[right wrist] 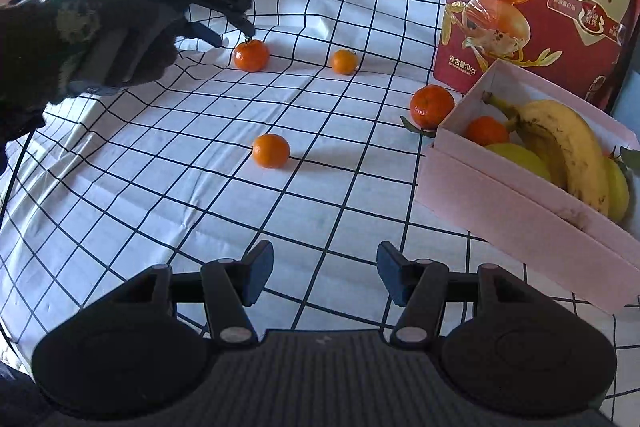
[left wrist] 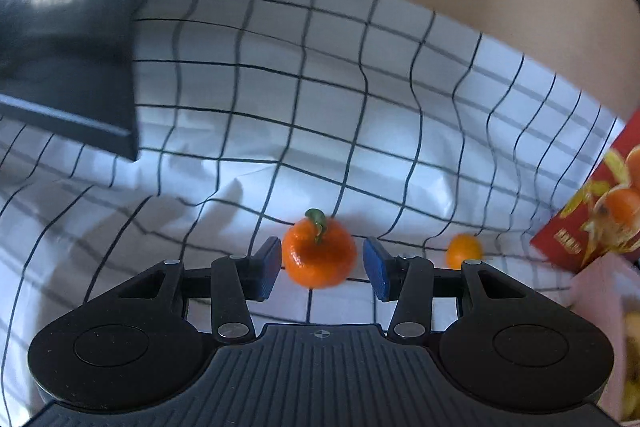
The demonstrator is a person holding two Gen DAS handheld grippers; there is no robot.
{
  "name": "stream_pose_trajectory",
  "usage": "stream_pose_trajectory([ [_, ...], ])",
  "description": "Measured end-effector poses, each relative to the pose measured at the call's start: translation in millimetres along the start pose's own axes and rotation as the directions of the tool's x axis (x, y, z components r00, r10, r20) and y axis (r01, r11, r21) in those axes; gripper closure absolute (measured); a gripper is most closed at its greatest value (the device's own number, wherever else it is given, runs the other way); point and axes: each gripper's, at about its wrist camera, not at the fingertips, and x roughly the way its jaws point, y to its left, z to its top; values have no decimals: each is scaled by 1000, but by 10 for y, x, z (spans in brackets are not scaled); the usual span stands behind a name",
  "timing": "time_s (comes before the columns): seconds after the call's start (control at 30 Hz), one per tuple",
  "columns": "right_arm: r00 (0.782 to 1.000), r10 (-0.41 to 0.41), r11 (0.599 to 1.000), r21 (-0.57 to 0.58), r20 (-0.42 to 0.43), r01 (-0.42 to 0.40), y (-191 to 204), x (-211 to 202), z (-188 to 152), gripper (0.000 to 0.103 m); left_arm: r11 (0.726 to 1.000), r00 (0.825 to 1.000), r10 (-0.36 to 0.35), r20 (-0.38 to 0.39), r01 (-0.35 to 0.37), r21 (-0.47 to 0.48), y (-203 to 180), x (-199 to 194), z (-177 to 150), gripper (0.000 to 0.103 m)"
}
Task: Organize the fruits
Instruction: 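Grasp a small mandarin with the right gripper while the left gripper holds the leafy mandarin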
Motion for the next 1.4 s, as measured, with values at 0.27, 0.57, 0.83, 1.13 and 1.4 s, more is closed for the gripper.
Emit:
stream_pose_trajectory([
  [0.27,999,-34,999,19,-8,34,-20,-24,-41,45,998,997,53,-52,-52,33,-79,265,-36,50],
  [0.57,998,-48,998,26,-43,49,-56,-31,-142,45,996,996,66,-53,-63,64,-164,411,-31,48],
  [0.83,999,-32,999,34,-11,32,-128,-92,-111,45,997,995,-58,-77,62,54,-163,-164,-498,48],
  [1.13,997,65,997,-41,39,-63,-45,-56,103,45,992,979,-125,-160,126,-3,-71,-939,-1281,48],
  [1.4,989,123,982,-155,77,-110,97,102,374,45,997,983,-70,-167,64,-42,92,-1313,-1597,48],
])
